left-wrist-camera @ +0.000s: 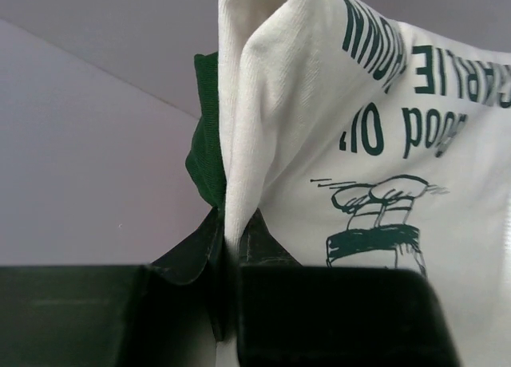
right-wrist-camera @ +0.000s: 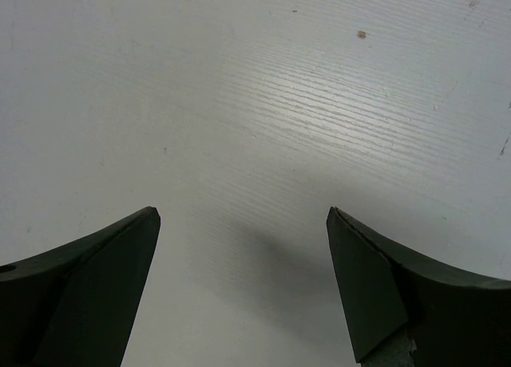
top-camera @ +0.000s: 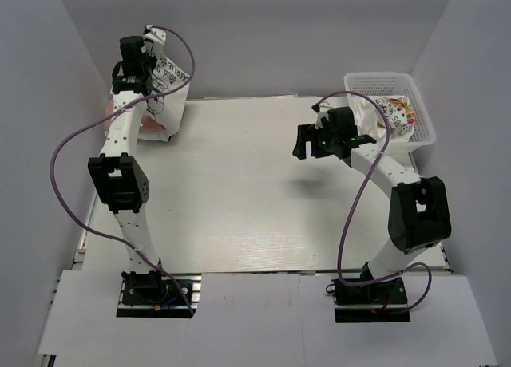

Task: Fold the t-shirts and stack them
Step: Put the neatly folded tshirt into the corner of the board with the left arm

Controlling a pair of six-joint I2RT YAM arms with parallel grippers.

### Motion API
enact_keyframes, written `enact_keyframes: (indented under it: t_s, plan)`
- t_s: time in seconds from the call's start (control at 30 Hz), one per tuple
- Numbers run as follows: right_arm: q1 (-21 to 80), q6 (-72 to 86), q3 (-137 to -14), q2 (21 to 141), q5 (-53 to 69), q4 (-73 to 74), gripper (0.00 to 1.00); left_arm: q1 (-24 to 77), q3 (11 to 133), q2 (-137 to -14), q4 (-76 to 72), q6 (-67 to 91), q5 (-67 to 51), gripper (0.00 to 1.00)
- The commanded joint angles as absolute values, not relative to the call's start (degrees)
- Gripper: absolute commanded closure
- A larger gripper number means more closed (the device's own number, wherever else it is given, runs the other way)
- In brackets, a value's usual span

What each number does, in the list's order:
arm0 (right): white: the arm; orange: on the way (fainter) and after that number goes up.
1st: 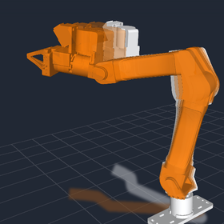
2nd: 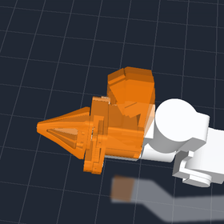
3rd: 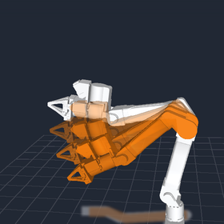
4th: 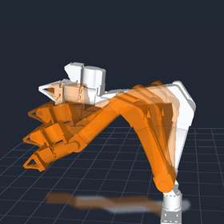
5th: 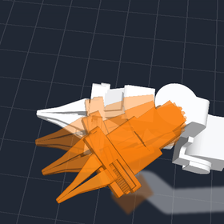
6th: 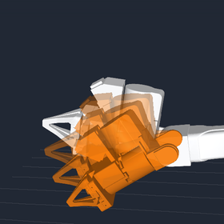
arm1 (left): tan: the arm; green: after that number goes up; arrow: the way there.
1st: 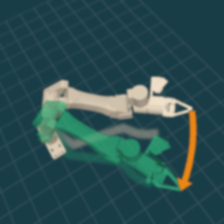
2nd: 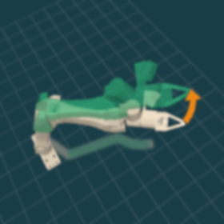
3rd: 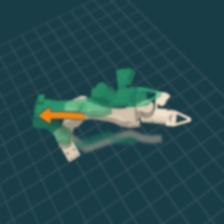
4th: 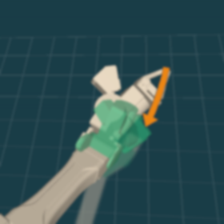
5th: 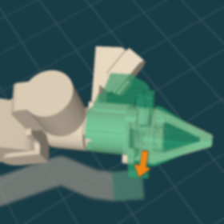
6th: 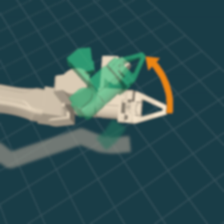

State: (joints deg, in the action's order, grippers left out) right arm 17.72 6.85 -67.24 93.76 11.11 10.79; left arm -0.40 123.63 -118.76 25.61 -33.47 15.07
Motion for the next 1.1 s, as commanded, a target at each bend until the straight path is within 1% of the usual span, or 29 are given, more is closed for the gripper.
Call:
enact_keyframes:
  t_s: [0.0,0.27,0.37,0.67,0.7,0.73,0.77,0.8,0.97,1.0,1.03,1.07]
  plan:
    - [17.7,6.2,-70.9,95.6,13.0,12.1,0.09,-3.4,125.0,-120.1,20.0,-32.3,15.2,1.00]
    - [17.8,6.8,-74.4,98.9,14.2,13.8,0.09,-8.4,122.3,-126.1,15.3,-30.8,14.6,1.00]
    - [17.8,6.3,-76.0,100.5,15.3,15.3,0.09,-9.8,125.5,-130.1,14.7,-30.2,14.1,1.00]
    - [17.9,6.9,-77.9,104.1,14.9,16.2,0.09,-13.0,125.5,-134.6,10.7,-29.0,16.3,1.00]
    - [17.8,7.0,-78.1,104.4,15.0,17.4,0.09,-13.5,125.5,-135.2,10.2,-29.0,17.0,0.89]
    - [17.8,7.0,-78.5,104.5,14.9,17.8,0.09,-13.5,125.5,-135.2,9.1,-27.2,19.6,0.45]
    - [17.9,7.2,-78.7,104.8,14.9,17.8,0.09,-13.5,125.5,-135.8,9.1,-26.5,20.5,0.20]
    - [17.9,7.3,-78.7,104.9,15.1,18.2,0.09,-13.5,126.0,-135.8,9.1,-25.6,21.3,0.01]
    - [17.8,7.1,-78.4,104.2,14.9,18.0,0.09,-13.5,128.1,-133.6,11.4,-19.3,24.4,0.00]
    - [17.8,7.1,-78.1,102.6,15.0,17.6,0.09,-13.5,128.8,-133.0,12.7,-18.0,24.4,0.00]
    - [17.9,7.3,-77.2,102.0,15.2,17.1,0.09,-13.5,129.8,-131.5,16.9,-13.4,23.8,0.00]
    - [17.8,7.5,-76.6,101.4,15.3,16.3,0.09,-13.5,130.7,-130.5,19.3,-11.8,21.4,0.00]
